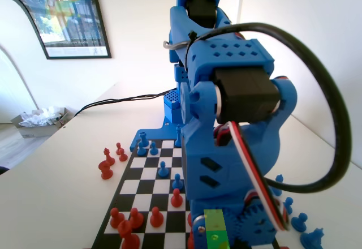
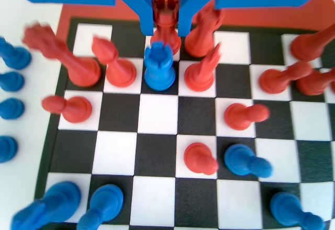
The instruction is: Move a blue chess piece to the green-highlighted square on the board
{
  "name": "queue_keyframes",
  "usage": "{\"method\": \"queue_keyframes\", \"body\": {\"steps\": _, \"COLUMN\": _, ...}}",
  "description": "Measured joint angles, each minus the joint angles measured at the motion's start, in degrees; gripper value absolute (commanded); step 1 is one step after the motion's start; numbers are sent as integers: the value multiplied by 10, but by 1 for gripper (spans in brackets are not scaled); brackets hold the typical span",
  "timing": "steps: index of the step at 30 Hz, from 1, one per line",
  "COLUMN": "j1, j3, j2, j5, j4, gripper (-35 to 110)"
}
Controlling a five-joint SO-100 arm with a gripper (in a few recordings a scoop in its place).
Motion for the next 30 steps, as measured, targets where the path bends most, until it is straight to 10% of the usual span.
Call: {"method": "queue_keyframes", "body": {"steps": 30, "j1": 274, "j3": 91, "j2": 304, "j5": 20, "j4": 84, "gripper": 1}}
